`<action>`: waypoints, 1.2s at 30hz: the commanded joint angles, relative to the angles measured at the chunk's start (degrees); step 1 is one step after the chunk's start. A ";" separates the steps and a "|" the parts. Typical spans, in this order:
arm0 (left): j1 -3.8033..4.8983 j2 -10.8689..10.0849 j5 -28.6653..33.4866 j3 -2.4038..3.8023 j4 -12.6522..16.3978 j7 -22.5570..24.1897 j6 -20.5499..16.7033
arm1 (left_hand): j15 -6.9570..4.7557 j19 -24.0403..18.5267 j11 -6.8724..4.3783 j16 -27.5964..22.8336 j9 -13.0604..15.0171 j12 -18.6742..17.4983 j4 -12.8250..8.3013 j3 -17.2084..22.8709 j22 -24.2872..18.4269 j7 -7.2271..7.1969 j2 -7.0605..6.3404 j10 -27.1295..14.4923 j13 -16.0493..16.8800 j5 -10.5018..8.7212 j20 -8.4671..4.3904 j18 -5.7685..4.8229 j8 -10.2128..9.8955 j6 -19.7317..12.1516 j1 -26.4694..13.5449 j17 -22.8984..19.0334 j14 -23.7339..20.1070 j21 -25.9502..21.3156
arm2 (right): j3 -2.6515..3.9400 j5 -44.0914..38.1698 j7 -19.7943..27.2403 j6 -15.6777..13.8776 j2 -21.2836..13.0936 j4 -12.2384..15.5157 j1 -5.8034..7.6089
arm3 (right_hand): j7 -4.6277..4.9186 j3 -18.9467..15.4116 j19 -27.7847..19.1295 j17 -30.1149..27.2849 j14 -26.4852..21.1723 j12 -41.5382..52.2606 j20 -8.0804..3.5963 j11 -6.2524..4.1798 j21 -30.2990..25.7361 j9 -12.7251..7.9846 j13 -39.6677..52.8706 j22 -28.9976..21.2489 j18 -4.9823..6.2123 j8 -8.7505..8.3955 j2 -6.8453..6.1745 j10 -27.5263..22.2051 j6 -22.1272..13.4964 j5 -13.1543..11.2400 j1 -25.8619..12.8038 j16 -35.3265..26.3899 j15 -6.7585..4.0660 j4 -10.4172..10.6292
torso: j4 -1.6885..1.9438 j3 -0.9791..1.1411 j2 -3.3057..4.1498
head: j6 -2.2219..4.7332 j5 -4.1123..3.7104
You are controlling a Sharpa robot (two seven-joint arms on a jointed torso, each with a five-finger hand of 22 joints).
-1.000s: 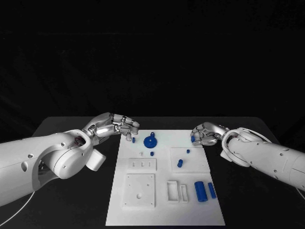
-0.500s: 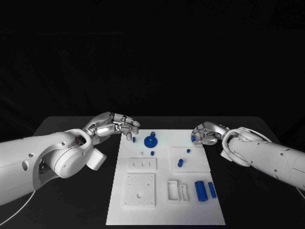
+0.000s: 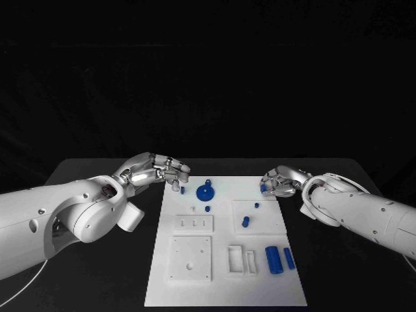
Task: Assemble the parts on the task board
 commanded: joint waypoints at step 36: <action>0.12 4.06 -2.50 0.08 -5.36 -15.24 0.93 | -2.04 2.65 -3.62 3.50 1.02 3.19 6.77 -2.09 0.07 -2.24 -2.23 6.74 2.56 -2.91 -2.71 0.79 1.18 4.69 -8.14 2.05 3.99 2.01 | 0.14 -9.25 -11.68 -4.13 -2.34 13.03 4.74 | -0.17 3.55 0.46 0.46 0.32 0.29 -0.66 -2.15 0.11 2.72 -0.23 0.83 4.90 2.89 0.34 0.68 5.17 -1.07 -1.70 -0.63 -2.11 0.40 | -0.74 0.16 -1.50 | 0.41 0.96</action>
